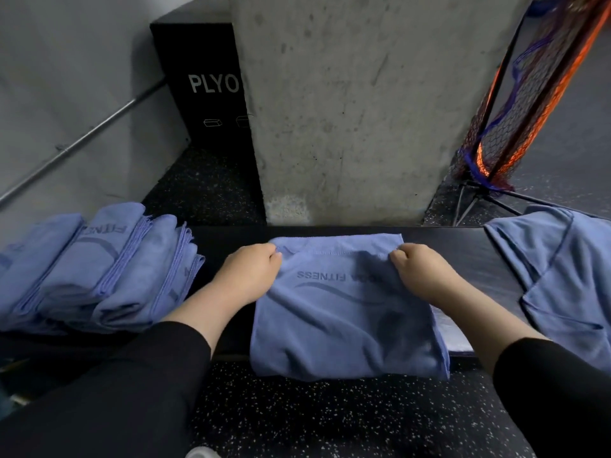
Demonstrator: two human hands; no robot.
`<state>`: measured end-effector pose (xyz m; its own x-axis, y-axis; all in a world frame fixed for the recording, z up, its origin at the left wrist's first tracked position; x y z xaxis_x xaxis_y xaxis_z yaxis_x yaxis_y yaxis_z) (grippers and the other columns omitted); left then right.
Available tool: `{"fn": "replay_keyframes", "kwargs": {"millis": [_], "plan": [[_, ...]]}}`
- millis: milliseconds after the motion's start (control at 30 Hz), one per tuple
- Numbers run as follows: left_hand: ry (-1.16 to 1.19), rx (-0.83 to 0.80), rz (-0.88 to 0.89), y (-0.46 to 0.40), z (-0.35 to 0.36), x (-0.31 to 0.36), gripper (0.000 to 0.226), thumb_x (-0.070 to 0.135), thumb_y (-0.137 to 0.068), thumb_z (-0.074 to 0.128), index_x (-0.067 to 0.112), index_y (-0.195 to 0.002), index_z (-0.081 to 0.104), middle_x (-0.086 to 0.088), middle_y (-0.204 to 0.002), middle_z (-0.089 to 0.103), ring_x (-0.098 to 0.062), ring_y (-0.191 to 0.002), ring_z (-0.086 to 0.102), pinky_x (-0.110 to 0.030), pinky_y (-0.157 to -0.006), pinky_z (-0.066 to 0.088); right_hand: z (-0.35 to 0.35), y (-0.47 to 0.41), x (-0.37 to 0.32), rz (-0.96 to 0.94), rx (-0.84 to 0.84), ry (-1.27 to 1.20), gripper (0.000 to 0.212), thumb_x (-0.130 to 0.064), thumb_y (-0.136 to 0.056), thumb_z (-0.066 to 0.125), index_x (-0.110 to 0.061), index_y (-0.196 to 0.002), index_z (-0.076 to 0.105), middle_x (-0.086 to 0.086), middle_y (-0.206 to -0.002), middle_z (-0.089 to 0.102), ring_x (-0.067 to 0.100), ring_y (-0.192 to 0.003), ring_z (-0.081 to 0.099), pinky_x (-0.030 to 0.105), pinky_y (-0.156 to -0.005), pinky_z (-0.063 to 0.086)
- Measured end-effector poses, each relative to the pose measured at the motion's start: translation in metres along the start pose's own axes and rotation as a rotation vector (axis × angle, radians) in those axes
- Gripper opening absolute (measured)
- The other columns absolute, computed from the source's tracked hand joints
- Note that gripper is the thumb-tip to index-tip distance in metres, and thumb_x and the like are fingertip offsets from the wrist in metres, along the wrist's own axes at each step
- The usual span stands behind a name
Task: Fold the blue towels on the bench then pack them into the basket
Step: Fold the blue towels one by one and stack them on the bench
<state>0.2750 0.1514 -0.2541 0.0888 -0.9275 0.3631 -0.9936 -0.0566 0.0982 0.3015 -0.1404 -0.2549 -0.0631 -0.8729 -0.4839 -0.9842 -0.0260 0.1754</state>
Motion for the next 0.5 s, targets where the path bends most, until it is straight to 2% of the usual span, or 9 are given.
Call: {"fn": "replay_keyframes", "kwargs": {"millis": [100,167,267,400,500], "plan": [[-0.023,-0.041,0.001,0.006,-0.001,-0.004,0.033,0.024,-0.096,0.050,0.014,-0.066,0.041,-0.003,-0.065,0.050,-0.022,-0.064,0.045,-0.035,-0.052,0.026,-0.001,0.005,0.004,0.028,-0.047,0.046,0.032,-0.019,-0.096,0.045,-0.009,-0.066,0.046,0.011,-0.067,0.052,0.028,-0.066,0.047,0.035,-0.058,0.034],[-0.022,-0.053,0.014,0.009,-0.001,-0.004,0.032,0.024,-0.094,0.052,0.015,-0.066,0.040,-0.003,-0.063,0.047,-0.019,-0.060,0.040,-0.035,-0.053,0.026,-0.008,0.008,-0.001,-0.029,0.002,0.021,0.033,-0.020,-0.097,0.045,-0.010,-0.065,0.041,0.008,-0.064,0.050,0.026,-0.064,0.045,0.036,-0.058,0.033],[0.009,-0.017,0.017,0.008,-0.007,-0.005,0.028,0.026,-0.097,0.052,0.013,-0.072,0.047,-0.002,-0.070,0.056,-0.022,-0.067,0.051,-0.035,-0.055,0.030,-0.011,0.009,-0.002,-0.096,0.053,-0.030,0.036,-0.027,-0.104,0.042,-0.012,-0.072,0.040,0.005,-0.068,0.051,0.027,-0.070,0.047,0.039,-0.061,0.029],[0.067,0.009,-0.090,0.000,-0.007,-0.020,0.033,0.027,-0.102,0.047,0.013,-0.073,0.040,-0.005,-0.072,0.052,-0.022,-0.066,0.047,-0.036,-0.055,0.029,-0.012,-0.004,0.016,-0.041,0.115,-0.077,0.035,-0.033,-0.107,0.037,-0.009,-0.085,0.046,0.003,-0.075,0.054,0.030,-0.077,0.050,0.037,-0.066,0.030],[0.074,0.031,-0.162,-0.010,-0.005,-0.030,0.032,0.026,-0.104,0.044,0.013,-0.074,0.043,-0.003,-0.076,0.051,-0.025,-0.075,0.051,-0.035,-0.062,0.033,-0.013,-0.015,0.028,0.001,0.168,-0.105,0.033,-0.035,-0.108,0.036,-0.012,-0.084,0.045,0.004,-0.079,0.053,0.028,-0.080,0.048,0.036,-0.069,0.030]]}}
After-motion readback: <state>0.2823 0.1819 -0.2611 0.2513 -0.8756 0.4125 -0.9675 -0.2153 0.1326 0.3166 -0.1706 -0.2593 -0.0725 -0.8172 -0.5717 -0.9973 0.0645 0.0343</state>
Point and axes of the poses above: each hand's wrist, its own y-axis away from the middle knuckle, its own z-axis out of the palm, x = y × z, the point moved 10 cm from there along -y, towards the middle knuckle
